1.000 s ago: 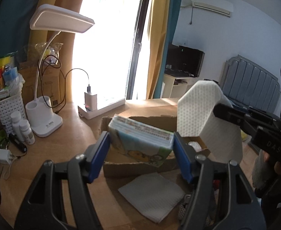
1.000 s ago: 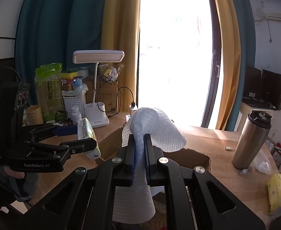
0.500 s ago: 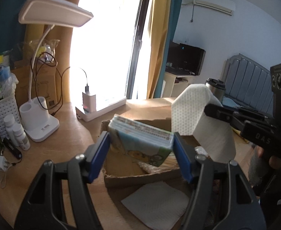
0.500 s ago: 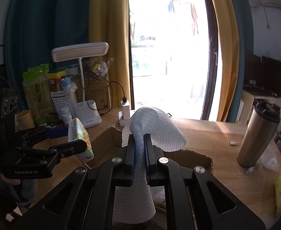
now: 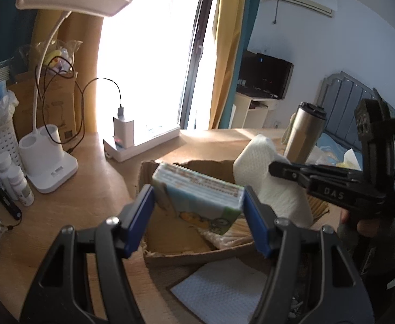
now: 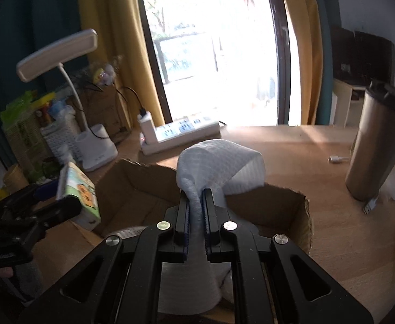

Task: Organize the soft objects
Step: 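Carry the tissue pack and white cloth over the box and lower them in, then open both tools to release the items into the box and withdraw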

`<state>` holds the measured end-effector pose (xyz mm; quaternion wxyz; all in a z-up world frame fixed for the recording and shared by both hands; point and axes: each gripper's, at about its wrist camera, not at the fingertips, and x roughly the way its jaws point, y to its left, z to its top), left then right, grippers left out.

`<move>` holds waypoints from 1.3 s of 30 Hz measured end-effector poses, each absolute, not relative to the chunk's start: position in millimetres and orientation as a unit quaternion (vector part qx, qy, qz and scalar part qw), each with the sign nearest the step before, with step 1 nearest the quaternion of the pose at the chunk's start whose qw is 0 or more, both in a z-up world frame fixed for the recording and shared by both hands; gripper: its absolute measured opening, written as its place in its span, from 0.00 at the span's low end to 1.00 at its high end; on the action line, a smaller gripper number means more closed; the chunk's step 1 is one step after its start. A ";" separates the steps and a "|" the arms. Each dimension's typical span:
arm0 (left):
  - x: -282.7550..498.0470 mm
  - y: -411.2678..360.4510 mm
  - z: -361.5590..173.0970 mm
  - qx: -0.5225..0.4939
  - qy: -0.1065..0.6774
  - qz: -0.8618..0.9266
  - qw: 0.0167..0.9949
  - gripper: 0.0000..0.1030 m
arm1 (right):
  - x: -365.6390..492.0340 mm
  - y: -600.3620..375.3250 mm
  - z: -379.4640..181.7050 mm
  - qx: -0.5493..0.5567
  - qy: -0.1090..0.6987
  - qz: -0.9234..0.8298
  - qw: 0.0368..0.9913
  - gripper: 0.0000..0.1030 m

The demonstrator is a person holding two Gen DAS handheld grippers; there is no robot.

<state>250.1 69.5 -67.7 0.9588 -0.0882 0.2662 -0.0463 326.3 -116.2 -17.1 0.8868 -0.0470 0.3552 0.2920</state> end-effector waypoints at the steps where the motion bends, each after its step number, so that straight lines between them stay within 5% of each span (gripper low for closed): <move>1: 251.3 68.7 -69.0 -0.086 0.269 -0.046 0.958 0.65 | 328.1 -116.8 -20.2 -0.048 0.360 0.290 0.885 0.09; 13: 257.0 61.8 -77.3 -0.075 0.285 -0.046 0.954 0.65 | 337.6 -106.7 -56.8 -0.065 0.451 0.306 0.836 0.12; 27: 257.9 65.1 -81.1 -0.077 0.305 -0.030 0.949 0.68 | 314.2 -111.1 -26.5 -0.087 0.408 0.290 0.861 0.53; 30: 255.5 65.6 -79.7 -0.078 0.301 -0.028 0.950 0.76 | 307.7 -113.7 -17.9 -0.093 0.393 0.288 0.868 0.55; 39: 243.4 64.7 -67.3 -0.070 0.281 -0.026 0.957 0.77 | 297.8 -127.5 -8.4 -0.089 0.376 0.279 0.879 0.56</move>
